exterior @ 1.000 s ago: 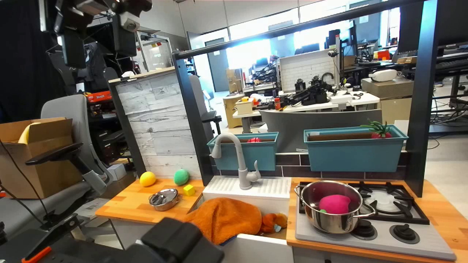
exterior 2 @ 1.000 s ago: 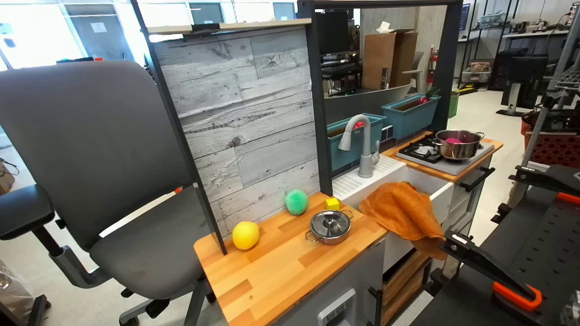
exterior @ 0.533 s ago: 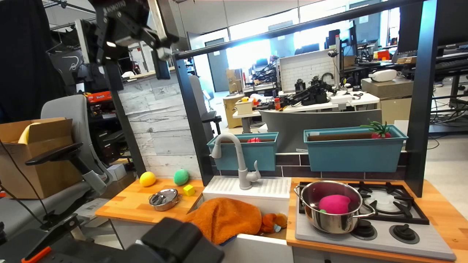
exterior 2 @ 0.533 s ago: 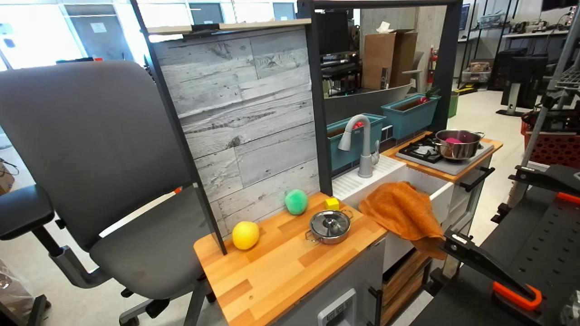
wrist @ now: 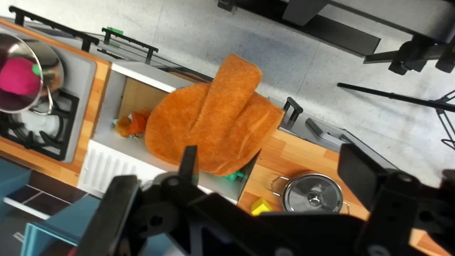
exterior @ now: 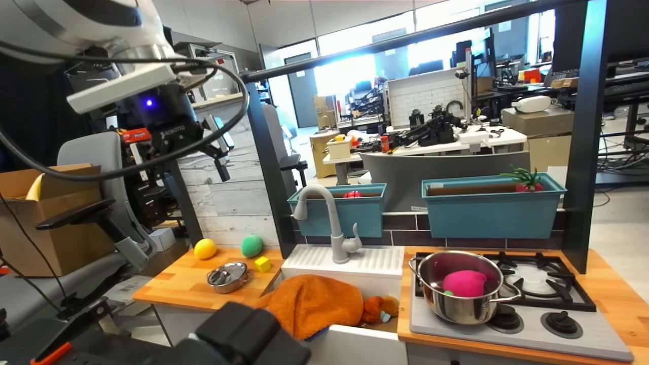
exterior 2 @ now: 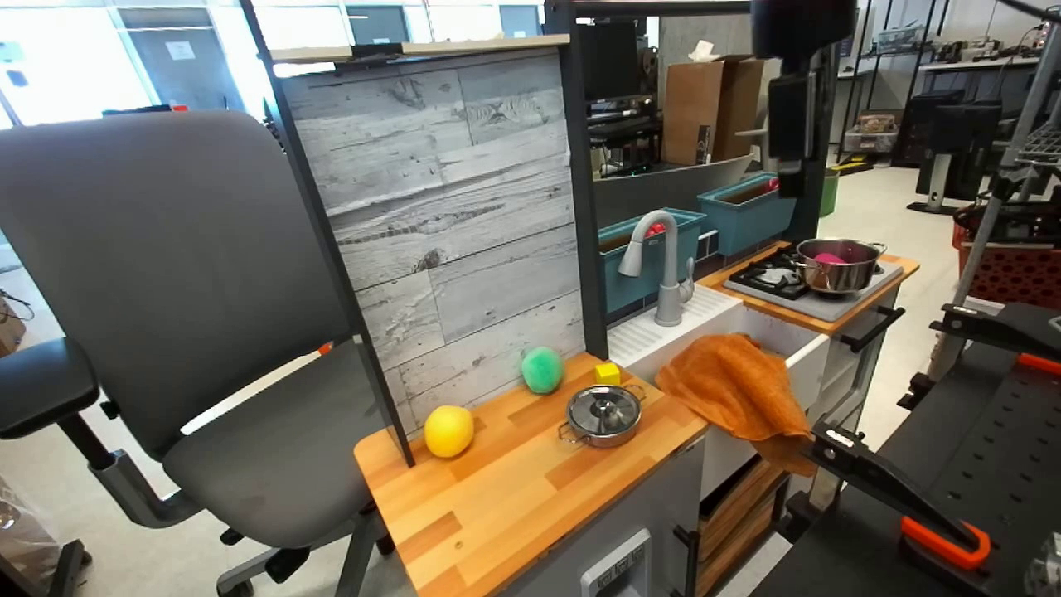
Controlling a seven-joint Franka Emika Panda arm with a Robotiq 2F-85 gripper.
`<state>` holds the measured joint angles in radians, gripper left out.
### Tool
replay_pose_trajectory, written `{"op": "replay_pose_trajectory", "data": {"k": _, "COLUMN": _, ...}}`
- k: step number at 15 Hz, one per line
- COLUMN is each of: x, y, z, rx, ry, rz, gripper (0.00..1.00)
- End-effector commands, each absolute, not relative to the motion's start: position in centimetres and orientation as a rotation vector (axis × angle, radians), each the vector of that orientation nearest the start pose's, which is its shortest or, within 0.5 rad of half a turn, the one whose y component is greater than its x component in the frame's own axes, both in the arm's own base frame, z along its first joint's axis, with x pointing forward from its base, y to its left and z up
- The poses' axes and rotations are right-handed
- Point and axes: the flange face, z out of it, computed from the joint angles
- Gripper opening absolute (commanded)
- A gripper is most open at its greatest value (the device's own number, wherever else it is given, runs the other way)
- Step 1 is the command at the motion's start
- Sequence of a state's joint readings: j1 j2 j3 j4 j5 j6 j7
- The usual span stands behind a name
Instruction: Remove the lid from the silver pan
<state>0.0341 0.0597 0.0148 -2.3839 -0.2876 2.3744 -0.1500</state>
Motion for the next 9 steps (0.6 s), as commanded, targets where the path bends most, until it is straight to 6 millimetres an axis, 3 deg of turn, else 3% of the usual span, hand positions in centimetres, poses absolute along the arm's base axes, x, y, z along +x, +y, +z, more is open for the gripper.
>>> {"op": "replay_pose_trajectory", "data": {"k": 1, "x": 52.4, "y": 6.4, "z": 25.4, "rx": -3.247, "ry": -0.866, "rz": 0.192, "gripper": 1.00}}
{"op": "replay_pose_trajectory", "data": {"k": 9, "x": 57.2, "y": 12.1, "z": 18.7, "rx": -3.235, "ry": -0.984, "rz": 0.223, "gripper": 1.00}}
